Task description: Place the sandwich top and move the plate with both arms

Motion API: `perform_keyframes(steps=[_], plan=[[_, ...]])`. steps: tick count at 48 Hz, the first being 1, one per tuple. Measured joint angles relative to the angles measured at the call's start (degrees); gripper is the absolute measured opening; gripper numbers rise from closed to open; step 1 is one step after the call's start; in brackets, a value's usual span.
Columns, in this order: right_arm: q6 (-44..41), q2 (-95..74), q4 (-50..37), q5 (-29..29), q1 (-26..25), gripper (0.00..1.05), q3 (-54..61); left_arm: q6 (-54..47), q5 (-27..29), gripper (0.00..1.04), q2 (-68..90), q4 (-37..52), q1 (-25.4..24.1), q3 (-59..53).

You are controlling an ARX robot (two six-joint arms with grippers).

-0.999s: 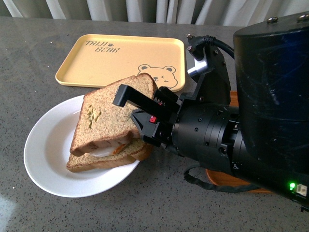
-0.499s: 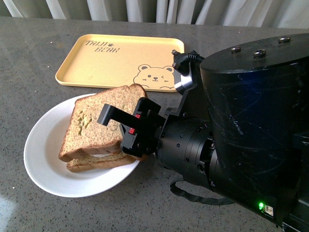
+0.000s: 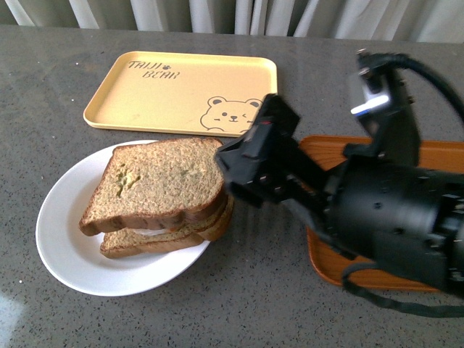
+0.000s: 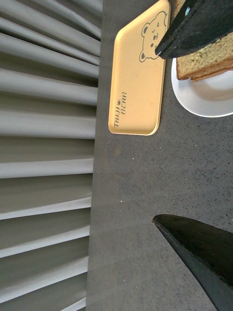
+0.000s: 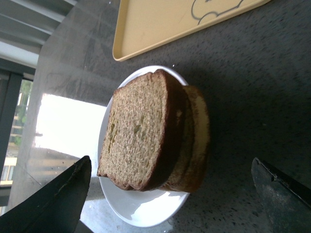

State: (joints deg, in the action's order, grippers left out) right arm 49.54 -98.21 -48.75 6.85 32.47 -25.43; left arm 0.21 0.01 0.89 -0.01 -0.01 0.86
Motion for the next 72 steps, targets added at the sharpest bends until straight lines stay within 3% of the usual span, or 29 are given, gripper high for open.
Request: perform_keyframes(steps=[8,12,16,22,29,36,47,50,53,72], plan=[[-10.93,16.17,2.62,2.67,-10.95,0.94,6.25,0.00,0.00,0.96,0.00,0.00,0.00,0.00],[-25.46,18.71,-10.86,-15.34,-12.09,0.81,10.62,0.00,-0.13,0.96,0.00,0.00,0.00,0.00],[-35.60,21.59,-14.93,-22.88,-13.84,0.69,13.70,0.00,-0.04,0.96,0.00,0.00,0.00,0.00],[-44.50,27.19,-12.98,-21.94,-16.87,0.49,17.09,0.00,0.02,0.96,0.00,0.00,0.00,0.00],[-47.41,32.59,-9.81,-19.32,-19.32,0.30,19.52,0.02,0.00,0.96,0.00,0.00,0.00,0.00],[-48.85,42.07,-3.23,-15.96,-22.91,0.02,22.34,0.00,0.00,0.96,0.00,0.00,0.00,0.00],[-49.18,54.64,7.06,-12.52,-26.53,0.02,24.11,0.02,0.00,0.96,0.00,0.00,0.00,0.00],[-49.22,58.42,10.38,-7.82,-29.83,0.02,24.13,0.00,0.00,0.96,0.00,0.00,0.00,0.00],[-49.22,61.44,13.05,-7.45,-31.89,0.02,24.17,0.00,0.02,0.96,0.00,0.00,0.00,0.00],[-49.22,76.35,26.91,-6.97,-32.26,0.02,24.20,0.00,0.00,0.96,0.00,0.00,0.00,0.00]])
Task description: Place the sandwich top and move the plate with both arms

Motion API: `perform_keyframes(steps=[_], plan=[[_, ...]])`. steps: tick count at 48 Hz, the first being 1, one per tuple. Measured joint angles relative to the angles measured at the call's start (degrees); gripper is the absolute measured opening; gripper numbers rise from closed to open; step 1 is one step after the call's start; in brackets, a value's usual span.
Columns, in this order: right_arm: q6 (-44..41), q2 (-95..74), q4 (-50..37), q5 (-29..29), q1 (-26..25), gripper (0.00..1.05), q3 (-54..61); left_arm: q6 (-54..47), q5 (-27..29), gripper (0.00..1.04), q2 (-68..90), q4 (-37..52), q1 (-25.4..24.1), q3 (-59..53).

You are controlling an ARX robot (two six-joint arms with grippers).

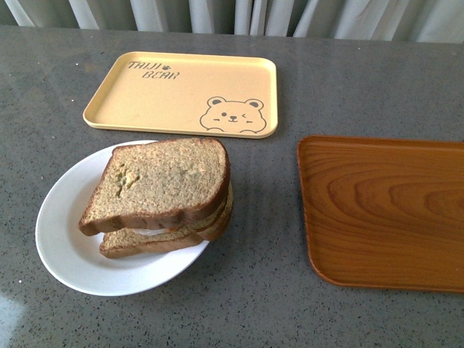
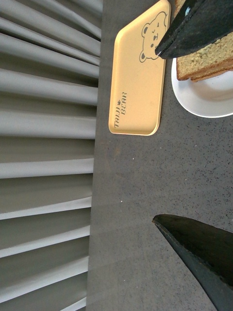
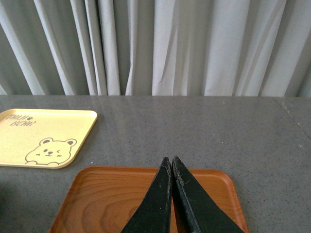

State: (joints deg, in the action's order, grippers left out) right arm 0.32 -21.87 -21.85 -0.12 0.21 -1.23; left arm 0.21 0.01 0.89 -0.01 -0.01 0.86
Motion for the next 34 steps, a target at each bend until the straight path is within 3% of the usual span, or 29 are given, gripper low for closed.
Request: perform_keyframes(steps=[34], plan=[[0.00,11.58,11.54,0.00,0.00,0.02,0.00,0.02,0.00,0.96,0.00,0.00,0.00,0.00]])
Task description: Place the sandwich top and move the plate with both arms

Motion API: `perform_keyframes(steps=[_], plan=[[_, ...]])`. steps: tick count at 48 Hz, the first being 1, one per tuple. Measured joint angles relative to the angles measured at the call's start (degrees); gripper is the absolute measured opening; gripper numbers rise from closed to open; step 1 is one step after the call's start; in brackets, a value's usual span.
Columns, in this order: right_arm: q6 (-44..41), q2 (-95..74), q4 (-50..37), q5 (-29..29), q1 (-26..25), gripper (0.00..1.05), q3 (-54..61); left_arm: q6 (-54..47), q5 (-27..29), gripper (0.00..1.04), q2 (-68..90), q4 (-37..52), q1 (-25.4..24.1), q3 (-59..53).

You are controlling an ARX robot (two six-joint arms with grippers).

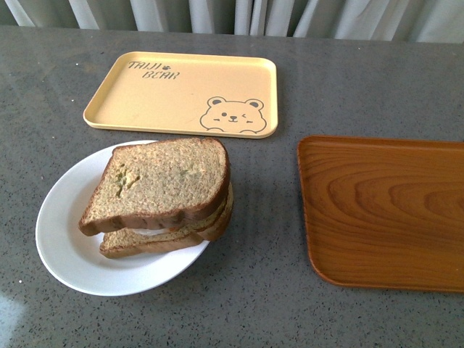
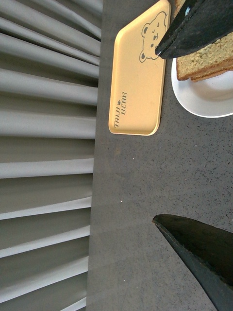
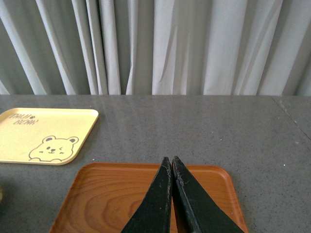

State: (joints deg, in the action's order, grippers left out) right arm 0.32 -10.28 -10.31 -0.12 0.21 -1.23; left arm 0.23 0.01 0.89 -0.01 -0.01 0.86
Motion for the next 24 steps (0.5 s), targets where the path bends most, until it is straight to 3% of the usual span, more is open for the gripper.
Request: perform_keyframes(steps=[6,22,24], plan=[[0.00,7.82,9.46,0.02,-0.02,0.02,-0.02,-0.02,0.02,0.96,0.00,0.00,0.00,0.00],[0.00,9.88,10.21,0.09,-0.02,0.02,-0.02,0.00,0.00,0.96,0.00,0.00,0.00,0.00],[-0.11,9.90,10.21,0.11,-0.02,0.05,-0.02,-0.02,0.00,0.96,0.00,0.00,0.00,0.00]])
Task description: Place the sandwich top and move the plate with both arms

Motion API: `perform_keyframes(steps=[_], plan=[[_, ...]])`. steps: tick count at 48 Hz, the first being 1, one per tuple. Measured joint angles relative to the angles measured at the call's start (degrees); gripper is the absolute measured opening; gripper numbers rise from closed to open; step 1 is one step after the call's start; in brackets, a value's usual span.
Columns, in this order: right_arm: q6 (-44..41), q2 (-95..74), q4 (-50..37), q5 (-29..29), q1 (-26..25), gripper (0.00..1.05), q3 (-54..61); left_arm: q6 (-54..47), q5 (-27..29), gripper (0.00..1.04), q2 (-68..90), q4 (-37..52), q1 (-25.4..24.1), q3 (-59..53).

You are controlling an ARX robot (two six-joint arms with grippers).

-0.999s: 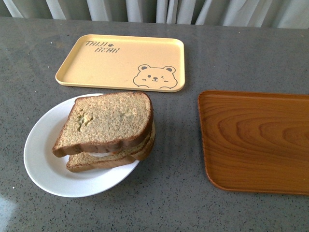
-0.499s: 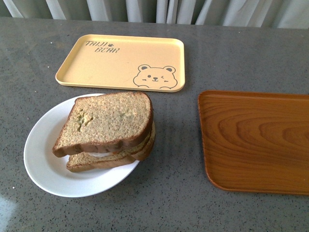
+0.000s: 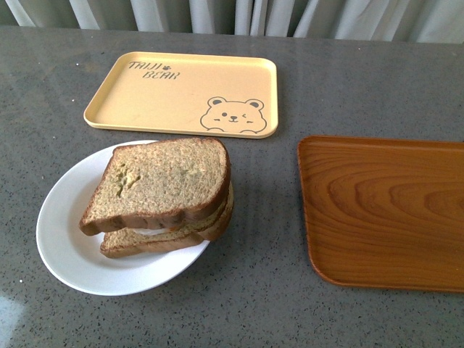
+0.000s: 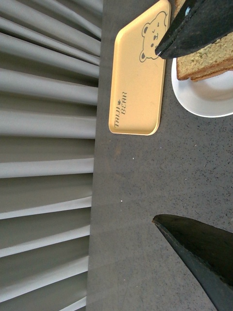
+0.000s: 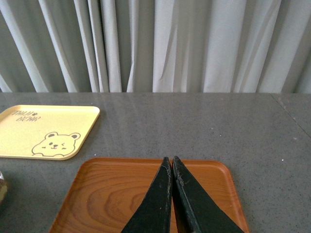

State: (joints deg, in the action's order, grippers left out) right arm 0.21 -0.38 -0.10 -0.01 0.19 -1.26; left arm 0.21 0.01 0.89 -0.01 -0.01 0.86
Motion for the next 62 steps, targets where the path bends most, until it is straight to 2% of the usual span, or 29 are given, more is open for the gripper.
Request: perform_keyframes(steps=[8,10,11,14,19,23,28,40,62], plan=[[0.00,0.02,0.02,-0.02,0.00,0.37,0.00,0.28,-0.02,0.96,0.07,-0.11,0.00,0.04],[0.00,0.02,0.02,-0.02,0.00,0.46,0.00,5.57,-1.42,0.96,3.67,-8.04,-0.35,2.91],[0.00,0.02,0.02,-0.04,0.00,0.50,0.00,5.57,-1.53,0.96,4.26,-8.87,-0.39,3.28],[0.00,0.04,0.02,0.04,0.00,0.58,0.00,13.88,-3.72,0.96,12.98,-13.66,-2.03,6.47],[0.00,0.07,0.02,0.02,0.00,0.78,0.00,20.70,-8.07,0.96,25.00,-6.64,-6.32,6.93],[0.02,0.07,0.02,0.02,0.00,0.96,0.00,22.47,-11.80,0.96,36.20,4.04,-10.10,6.95],[0.00,0.07,0.02,0.02,0.00,0.95,0.00,23.41,-15.08,0.96,51.89,18.49,-13.00,7.37],[0.00,0.07,0.02,0.02,0.00,0.96,0.00,26.75,-16.66,0.96,77.96,38.91,-13.99,9.09],[0.00,0.07,0.02,0.02,0.00,0.96,0.00,36.44,-18.08,0.96,101.00,58.01,-10.58,11.58]])
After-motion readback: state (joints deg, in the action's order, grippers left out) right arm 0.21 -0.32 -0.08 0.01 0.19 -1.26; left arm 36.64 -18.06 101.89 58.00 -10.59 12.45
